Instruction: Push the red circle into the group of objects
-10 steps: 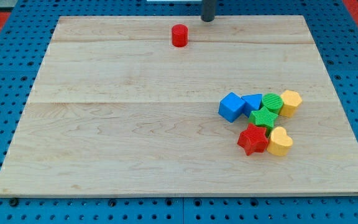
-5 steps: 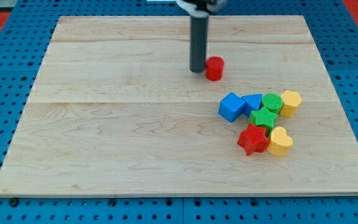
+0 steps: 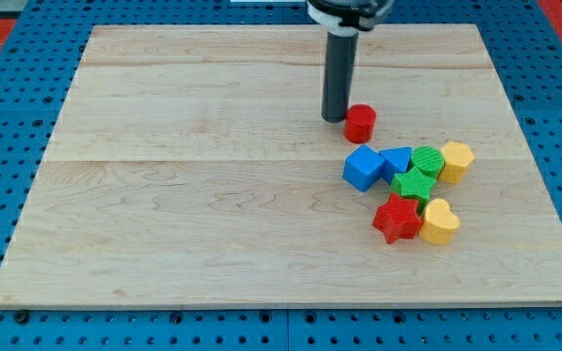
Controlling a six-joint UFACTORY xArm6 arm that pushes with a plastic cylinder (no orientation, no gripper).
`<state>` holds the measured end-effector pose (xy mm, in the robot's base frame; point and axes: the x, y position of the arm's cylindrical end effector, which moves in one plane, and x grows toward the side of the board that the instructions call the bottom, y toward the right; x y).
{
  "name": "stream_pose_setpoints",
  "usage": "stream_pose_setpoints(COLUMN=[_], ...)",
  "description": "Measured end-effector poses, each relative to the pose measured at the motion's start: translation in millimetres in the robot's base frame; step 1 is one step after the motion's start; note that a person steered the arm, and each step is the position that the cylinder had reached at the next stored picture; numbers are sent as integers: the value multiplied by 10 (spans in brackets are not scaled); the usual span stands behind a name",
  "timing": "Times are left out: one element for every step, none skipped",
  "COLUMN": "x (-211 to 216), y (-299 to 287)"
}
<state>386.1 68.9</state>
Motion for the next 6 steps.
stream_pose_setpoints(x=[-170,-266,30,176,80,80], y=[-31,108,196,161,116,114])
